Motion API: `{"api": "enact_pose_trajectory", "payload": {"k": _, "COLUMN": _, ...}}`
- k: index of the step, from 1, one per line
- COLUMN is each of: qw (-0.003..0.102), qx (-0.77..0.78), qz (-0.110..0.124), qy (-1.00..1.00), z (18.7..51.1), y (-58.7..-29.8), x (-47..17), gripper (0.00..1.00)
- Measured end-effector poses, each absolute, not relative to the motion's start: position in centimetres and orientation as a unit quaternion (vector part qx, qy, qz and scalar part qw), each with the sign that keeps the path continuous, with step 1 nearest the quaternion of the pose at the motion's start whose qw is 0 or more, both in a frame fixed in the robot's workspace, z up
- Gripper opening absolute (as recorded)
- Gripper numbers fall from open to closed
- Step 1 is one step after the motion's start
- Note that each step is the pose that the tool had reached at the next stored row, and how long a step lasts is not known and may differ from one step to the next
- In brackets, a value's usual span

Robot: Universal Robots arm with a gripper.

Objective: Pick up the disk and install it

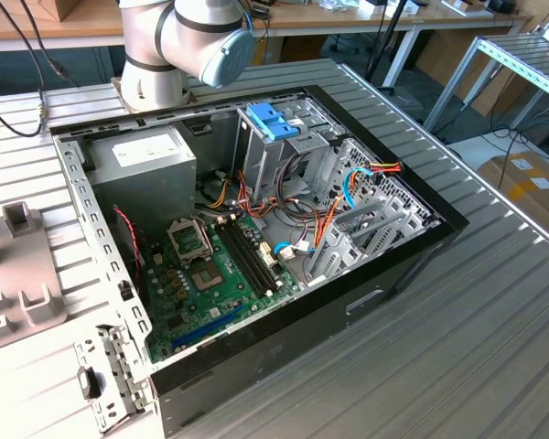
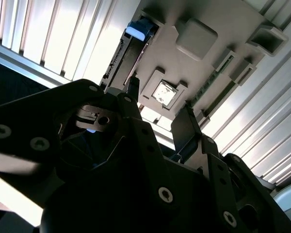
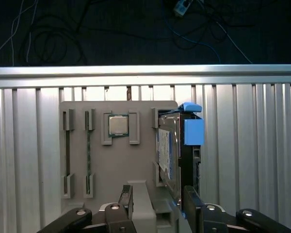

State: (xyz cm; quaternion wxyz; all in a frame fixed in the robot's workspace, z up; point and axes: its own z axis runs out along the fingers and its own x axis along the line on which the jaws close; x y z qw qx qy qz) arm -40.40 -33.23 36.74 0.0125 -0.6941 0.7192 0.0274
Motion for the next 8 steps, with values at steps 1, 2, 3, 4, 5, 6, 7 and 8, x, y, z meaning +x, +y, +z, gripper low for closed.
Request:
{"api": "enact_pose_trajectory", "payload": {"k": 1, "qw": 0.012, "qx": -0.694, "qz": 0.027, "qy": 0.719, "z": 36.73, "y": -33.22, "x": -40.39, "gripper": 0.54}}
{"api": "enact_pose_trajectory", "payload": {"k": 2, "qw": 0.012, "qx": -0.694, "qz": 0.027, "qy": 0.719, "z": 36.71, "y": -33.2, "x": -40.4, "gripper": 0.54}}
{"api": "enact_pose_trajectory", "payload": {"k": 3, "qw": 0.012, "qx": -0.694, "qz": 0.027, "qy": 0.719, "z": 36.7, "y": -33.18, "x": -40.4, "gripper": 0.54}}
{"api": "enact_pose_trajectory", "payload": {"k": 4, "qw": 0.012, "qx": -0.694, "qz": 0.027, "qy": 0.719, "z": 36.68, "y": -33.16, "x": -40.4, "gripper": 0.54}}
{"api": "enact_pose_trajectory", "payload": {"k": 5, "qw": 0.012, "qx": -0.694, "qz": 0.027, "qy": 0.719, "z": 36.67, "y": -33.15, "x": -40.4, "gripper": 0.54}}
{"api": "enact_pose_trajectory", "payload": {"k": 6, "qw": 0.012, "qx": -0.694, "qz": 0.027, "qy": 0.719, "z": 36.66, "y": -33.14, "x": -40.4, "gripper": 0.54}}
{"api": "enact_pose_trajectory", "payload": {"k": 7, "qw": 0.012, "qx": -0.694, "qz": 0.027, "qy": 0.719, "z": 36.65, "y": -33.12, "x": -40.4, "gripper": 0.54}}
{"api": "enact_pose_trajectory", "payload": {"k": 8, "qw": 0.012, "qx": -0.694, "qz": 0.027, "qy": 0.719, "z": 36.65, "y": -33.11, "x": -40.4, "gripper": 0.54}}
